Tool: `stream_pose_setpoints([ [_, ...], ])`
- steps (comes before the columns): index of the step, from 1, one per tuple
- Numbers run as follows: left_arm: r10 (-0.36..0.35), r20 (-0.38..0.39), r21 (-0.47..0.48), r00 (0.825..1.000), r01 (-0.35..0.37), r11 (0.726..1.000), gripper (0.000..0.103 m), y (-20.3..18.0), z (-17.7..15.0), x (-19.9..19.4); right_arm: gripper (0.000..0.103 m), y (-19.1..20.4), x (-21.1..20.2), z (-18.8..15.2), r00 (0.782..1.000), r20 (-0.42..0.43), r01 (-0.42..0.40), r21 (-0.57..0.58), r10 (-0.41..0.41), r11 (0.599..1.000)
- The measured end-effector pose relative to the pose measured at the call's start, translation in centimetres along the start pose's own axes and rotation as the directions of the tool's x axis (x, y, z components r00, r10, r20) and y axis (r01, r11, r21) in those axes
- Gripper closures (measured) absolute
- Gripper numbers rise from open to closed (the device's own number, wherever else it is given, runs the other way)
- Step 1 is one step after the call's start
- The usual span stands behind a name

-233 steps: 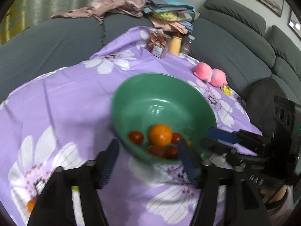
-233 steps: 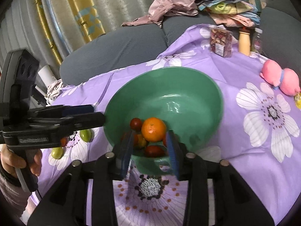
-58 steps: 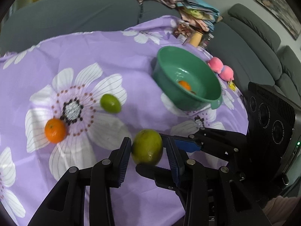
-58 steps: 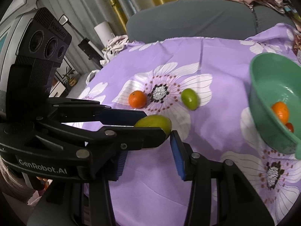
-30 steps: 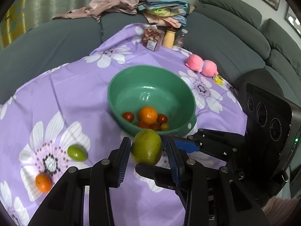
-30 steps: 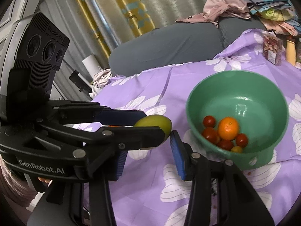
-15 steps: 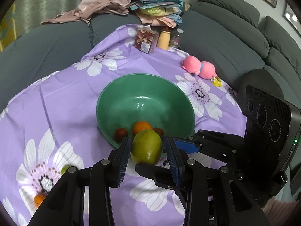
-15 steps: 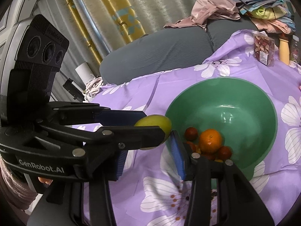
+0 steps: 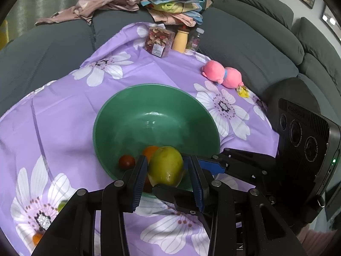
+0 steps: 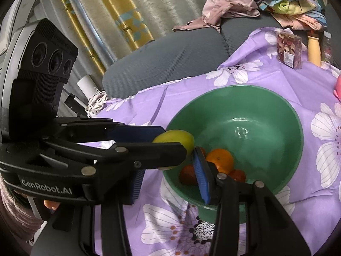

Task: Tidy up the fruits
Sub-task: 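Open the left tool to drop the citrus into the green bowl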

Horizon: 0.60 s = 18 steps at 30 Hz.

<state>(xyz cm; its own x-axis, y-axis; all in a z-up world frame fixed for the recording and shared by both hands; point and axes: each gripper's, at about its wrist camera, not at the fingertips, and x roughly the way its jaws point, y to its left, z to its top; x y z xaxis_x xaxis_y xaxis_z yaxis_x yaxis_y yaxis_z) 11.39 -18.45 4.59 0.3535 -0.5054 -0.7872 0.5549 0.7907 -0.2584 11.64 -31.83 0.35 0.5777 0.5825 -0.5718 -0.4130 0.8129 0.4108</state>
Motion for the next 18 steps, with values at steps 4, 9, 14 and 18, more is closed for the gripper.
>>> stream_pose_setpoints([
  [4,-0.012,-0.008,-0.008,1.0,0.012,1.0,0.065,0.1,0.1,0.5,0.058,-0.4,0.1,0.0,1.0,-0.004,0.006,0.007,-0.006,1.0],
  [9,-0.02,-0.022,-0.022,1.0,0.019,1.0,0.065,0.3,0.1,1.0,0.058,-0.8,0.3,-0.1,1.0,-0.017,0.011,0.015,-0.011,1.0],
  [14,-0.028,-0.024,-0.034,0.999,0.027,0.999,0.065,0.3,0.2,1.3,0.058,-1.0,0.4,-0.1,1.0,-0.023,0.014,0.019,-0.014,1.0],
  [18,-0.043,-0.023,-0.045,0.999,0.042,0.998,0.065,0.2,0.1,1.3,0.057,-1.1,0.4,-0.1,0.999,-0.02,0.026,0.026,-0.026,0.999],
])
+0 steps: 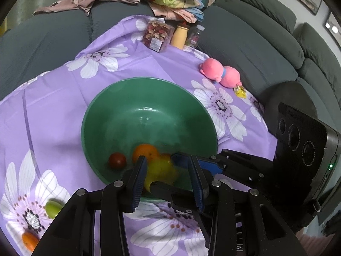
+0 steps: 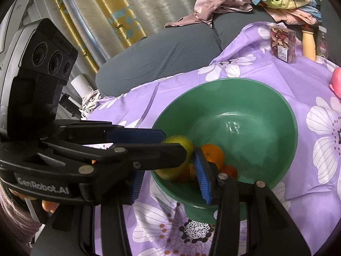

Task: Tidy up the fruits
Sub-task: 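Open the left tool to drop the citrus into the green bowl, then move both tools back toward the orange and green plum on the cloth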

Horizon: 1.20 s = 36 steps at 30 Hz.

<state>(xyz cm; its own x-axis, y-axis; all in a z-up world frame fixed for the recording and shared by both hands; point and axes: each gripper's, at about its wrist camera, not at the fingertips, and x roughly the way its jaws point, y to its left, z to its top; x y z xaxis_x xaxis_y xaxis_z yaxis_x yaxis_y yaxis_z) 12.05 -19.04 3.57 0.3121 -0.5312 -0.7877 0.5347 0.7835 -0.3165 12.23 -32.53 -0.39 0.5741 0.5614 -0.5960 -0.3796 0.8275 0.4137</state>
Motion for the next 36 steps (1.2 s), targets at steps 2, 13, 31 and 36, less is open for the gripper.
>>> stream_pose_setpoints([
  [2,0.009,0.0,0.003,1.0,-0.009,1.0,0.059,0.0,-0.1,0.0,0.053,0.0,0.0,0.0,1.0,-0.002,0.005,0.005,-0.005,1.0],
  [13,0.041,0.046,-0.052,0.998,-0.039,0.998,0.032,1.1,-1.3,-2.4,0.037,0.4,-1.5,-0.7,0.999,0.033,0.041,0.02,-0.042,0.999],
  [31,0.123,0.058,-0.242,0.991,-0.106,0.965,0.012,6.2,-8.2,-7.4,0.028,4.3,-2.9,-3.2,0.999,-0.002,0.049,-0.029,-0.049,0.998],
  [36,0.13,0.017,-0.298,0.991,-0.119,0.947,0.012,7.9,-10.9,-7.4,0.028,5.7,-2.4,-4.0,0.998,-0.04,0.041,-0.058,-0.043,0.997],
])
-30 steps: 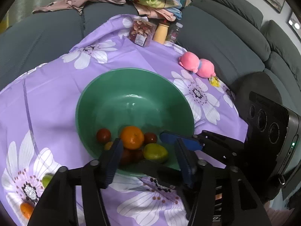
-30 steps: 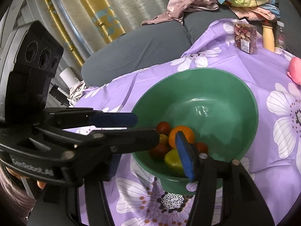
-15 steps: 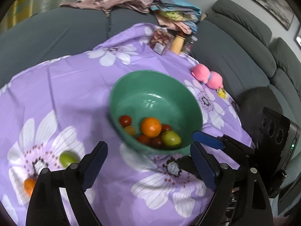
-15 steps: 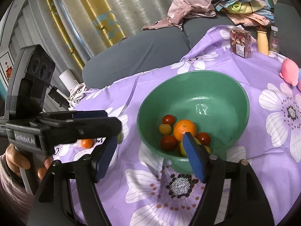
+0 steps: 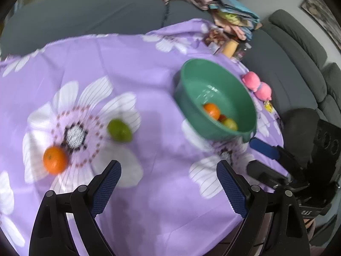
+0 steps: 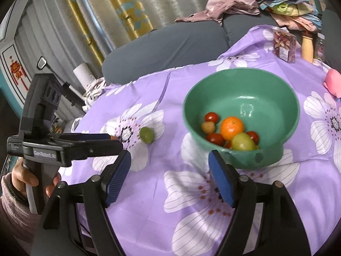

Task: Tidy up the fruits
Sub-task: 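Move both tools back toward the orange and green plum on the cloth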

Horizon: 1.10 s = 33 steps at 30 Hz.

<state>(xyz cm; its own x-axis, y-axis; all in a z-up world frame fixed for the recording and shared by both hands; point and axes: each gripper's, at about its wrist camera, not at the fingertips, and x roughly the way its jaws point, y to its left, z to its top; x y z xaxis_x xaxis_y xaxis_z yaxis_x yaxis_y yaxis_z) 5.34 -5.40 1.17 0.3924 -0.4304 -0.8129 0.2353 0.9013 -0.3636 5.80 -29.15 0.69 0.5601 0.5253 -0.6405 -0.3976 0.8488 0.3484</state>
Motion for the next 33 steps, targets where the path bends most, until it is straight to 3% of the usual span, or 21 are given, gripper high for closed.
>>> stream_pose_setpoints([
  [17,0.005,-0.015,-0.142,1.0,-0.007,0.99,0.012,6.2,-4.8,-1.9,0.027,5.9,3.8,-2.1,0.987,-0.159,-0.035,-0.101,0.019,0.994],
  [33,-0.028,-0.004,-0.192,1.0,0.026,0.981,0.012,8.8,-6.5,-2.7,0.026,8.3,6.9,-2.8,0.969,-0.248,-0.035,-0.142,-0.002,0.989],
])
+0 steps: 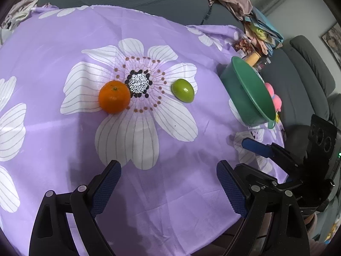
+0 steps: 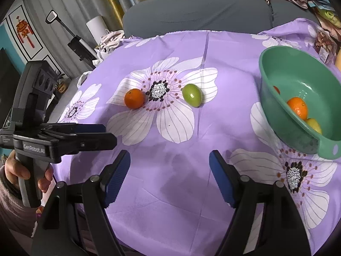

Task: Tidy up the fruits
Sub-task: 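Move both tools back toward the orange and green plum on the cloth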

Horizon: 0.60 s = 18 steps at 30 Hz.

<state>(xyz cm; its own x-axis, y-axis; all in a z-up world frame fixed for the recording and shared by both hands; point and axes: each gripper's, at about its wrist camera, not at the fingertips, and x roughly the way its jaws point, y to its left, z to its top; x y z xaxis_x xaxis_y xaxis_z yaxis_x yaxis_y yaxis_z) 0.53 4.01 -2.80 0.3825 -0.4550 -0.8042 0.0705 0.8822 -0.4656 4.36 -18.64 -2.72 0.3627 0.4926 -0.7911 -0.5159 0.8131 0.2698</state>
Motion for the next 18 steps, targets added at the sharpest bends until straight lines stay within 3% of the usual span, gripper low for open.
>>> stream_pose_setpoints([
  [10,-0.004,0.015,-0.035,1.0,0.004,0.999,0.012,2.0,0.4,-0.1,0.026,1.0,2.3,0.6,0.999,-0.047,-0.024,-0.014,0.023,1.0],
  [18,-0.01,0.056,-0.028,0.998,0.012,1.0,0.012,2.5,2.7,-0.5,0.026,2.0,4.8,1.6,0.994,-0.068,-0.084,0.0,0.083,0.996],
])
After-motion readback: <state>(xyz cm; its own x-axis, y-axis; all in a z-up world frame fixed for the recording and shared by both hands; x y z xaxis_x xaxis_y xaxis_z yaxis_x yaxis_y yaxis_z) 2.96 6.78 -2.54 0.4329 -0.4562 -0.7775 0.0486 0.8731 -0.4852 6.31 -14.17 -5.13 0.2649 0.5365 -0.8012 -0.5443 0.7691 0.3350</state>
